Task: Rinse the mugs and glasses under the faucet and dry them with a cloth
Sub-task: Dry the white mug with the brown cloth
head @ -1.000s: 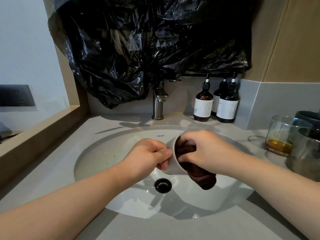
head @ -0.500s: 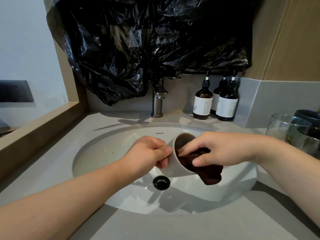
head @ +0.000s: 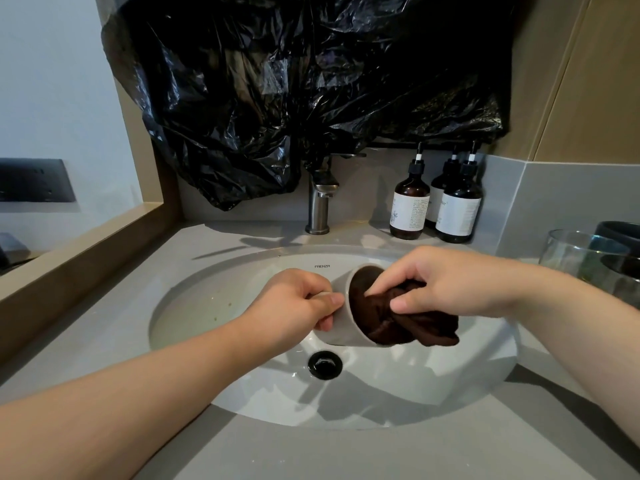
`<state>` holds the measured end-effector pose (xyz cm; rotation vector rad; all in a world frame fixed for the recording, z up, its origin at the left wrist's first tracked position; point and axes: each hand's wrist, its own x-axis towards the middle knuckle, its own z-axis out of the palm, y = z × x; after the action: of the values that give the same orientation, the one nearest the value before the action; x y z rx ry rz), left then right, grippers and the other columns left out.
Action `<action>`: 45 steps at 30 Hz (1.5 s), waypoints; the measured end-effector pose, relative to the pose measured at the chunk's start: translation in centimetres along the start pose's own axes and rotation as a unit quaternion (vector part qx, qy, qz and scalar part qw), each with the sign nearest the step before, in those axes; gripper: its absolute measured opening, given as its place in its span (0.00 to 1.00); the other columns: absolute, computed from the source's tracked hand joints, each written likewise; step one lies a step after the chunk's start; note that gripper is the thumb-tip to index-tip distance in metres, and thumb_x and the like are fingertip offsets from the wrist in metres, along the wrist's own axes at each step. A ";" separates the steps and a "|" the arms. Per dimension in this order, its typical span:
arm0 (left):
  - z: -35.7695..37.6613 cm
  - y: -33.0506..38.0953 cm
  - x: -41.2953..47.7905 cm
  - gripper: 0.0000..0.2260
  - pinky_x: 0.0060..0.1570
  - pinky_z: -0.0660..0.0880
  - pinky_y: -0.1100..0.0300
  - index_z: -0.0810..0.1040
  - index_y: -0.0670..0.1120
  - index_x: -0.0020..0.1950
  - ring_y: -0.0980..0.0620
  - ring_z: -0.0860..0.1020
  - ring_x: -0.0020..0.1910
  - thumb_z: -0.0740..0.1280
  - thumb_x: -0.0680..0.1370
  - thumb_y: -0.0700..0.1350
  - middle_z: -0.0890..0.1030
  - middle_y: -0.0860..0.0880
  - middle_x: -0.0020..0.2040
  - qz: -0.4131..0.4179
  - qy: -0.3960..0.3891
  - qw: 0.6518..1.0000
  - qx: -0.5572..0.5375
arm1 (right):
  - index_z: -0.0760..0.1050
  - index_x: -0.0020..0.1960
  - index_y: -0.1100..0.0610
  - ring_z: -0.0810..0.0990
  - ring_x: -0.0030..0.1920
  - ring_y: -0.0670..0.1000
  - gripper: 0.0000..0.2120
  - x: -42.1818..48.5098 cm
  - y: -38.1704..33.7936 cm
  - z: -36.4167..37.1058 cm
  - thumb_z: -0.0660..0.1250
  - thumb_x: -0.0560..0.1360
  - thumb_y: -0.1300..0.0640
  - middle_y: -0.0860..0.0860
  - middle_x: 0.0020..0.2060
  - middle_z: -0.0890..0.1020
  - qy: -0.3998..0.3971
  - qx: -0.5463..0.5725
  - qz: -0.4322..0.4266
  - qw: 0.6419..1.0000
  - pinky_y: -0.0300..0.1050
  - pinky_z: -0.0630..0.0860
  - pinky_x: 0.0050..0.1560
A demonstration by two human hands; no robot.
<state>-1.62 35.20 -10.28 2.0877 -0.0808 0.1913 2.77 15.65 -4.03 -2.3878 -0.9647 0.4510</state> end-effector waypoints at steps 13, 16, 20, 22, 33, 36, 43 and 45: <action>0.0 -0.3 0.1 0.18 0.44 0.75 0.50 0.75 0.47 0.26 0.40 0.75 0.36 0.66 0.77 0.44 0.76 0.38 0.33 0.018 0.032 0.999 0.033 | 0.80 0.50 0.61 0.81 0.36 0.51 0.12 1.0 0.9 0.5 0.59 0.77 0.70 0.57 0.39 0.82 0.029 0.277 0.046 0.959 0.43 0.79 0.36; -0.3 -0.3 0.1 0.16 0.39 0.71 0.54 0.75 0.45 0.29 0.40 0.74 0.37 0.66 0.77 0.45 0.75 0.37 0.36 0.030 0.066 0.996 0.043 | 0.78 0.51 0.67 0.82 0.39 0.57 0.09 1.3 0.8 0.3 0.60 0.77 0.68 0.61 0.41 0.82 0.126 0.402 0.109 0.900 0.50 0.81 0.40; 0.2 0.0 -0.3 0.16 0.30 0.65 0.65 0.75 0.44 0.30 0.55 0.68 0.28 0.66 0.78 0.45 0.70 0.50 0.28 0.052 0.051 0.995 0.061 | 0.77 0.51 0.64 0.81 0.43 0.55 0.08 3.0 0.4 3.6 0.59 0.78 0.66 0.60 0.43 0.82 0.180 0.489 0.133 0.843 0.49 0.78 0.46; 0.3 0.1 -0.4 0.15 0.27 0.63 0.69 0.76 0.46 0.30 0.59 0.66 0.25 0.66 0.78 0.45 0.69 0.55 0.26 0.056 0.035 0.995 0.075 | 0.76 0.57 0.65 0.81 0.53 0.60 0.11 3.7 0.3 4.8 0.58 0.79 0.65 0.63 0.51 0.82 0.154 0.567 0.145 0.796 0.59 0.75 0.58; 0.1 -0.3 0.1 0.15 0.36 0.71 0.58 0.78 0.45 0.32 0.48 0.73 0.32 0.65 0.78 0.46 0.77 0.39 0.35 0.034 0.027 0.997 0.060 | 0.73 0.61 0.64 0.79 0.56 0.63 0.13 3.5 -0.1 5.2 0.55 0.79 0.64 0.64 0.56 0.80 0.207 0.673 0.129 0.699 0.63 0.74 0.58; 0.4 -0.1 -0.2 0.15 0.31 0.65 0.61 0.77 0.47 0.31 0.54 0.67 0.27 0.65 0.79 0.46 0.70 0.50 0.26 0.042 0.004 0.995 0.086 | 0.73 0.59 0.64 0.79 0.55 0.64 0.11 3.7 -0.5 5.6 0.57 0.79 0.64 0.65 0.54 0.80 0.210 0.675 0.159 0.689 0.65 0.75 0.56; -1.2 -1.5 1.5 0.21 0.50 0.80 0.53 0.76 0.43 0.25 0.46 0.78 0.36 0.64 0.79 0.41 0.78 0.43 0.30 -0.060 0.085 0.991 -0.089 | 0.78 0.48 0.60 0.82 0.45 0.57 0.09 2.0 -1.4 2.3 0.59 0.77 0.67 0.61 0.46 0.82 0.317 0.611 0.041 0.724 0.56 0.79 0.52; -1.5 -1.7 1.8 0.22 0.45 0.81 0.58 0.76 0.42 0.24 0.48 0.78 0.35 0.64 0.80 0.41 0.78 0.45 0.28 -0.089 0.097 0.983 -0.131 | 0.80 0.46 0.56 0.83 0.46 0.56 0.11 1.4 -1.1 1.0 0.63 0.75 0.68 0.57 0.46 0.83 0.422 0.486 -0.004 0.765 0.54 0.80 0.50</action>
<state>0.26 37.42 -10.72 1.7930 0.1900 0.2592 2.72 17.64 -4.35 -1.3348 -0.1845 -0.1573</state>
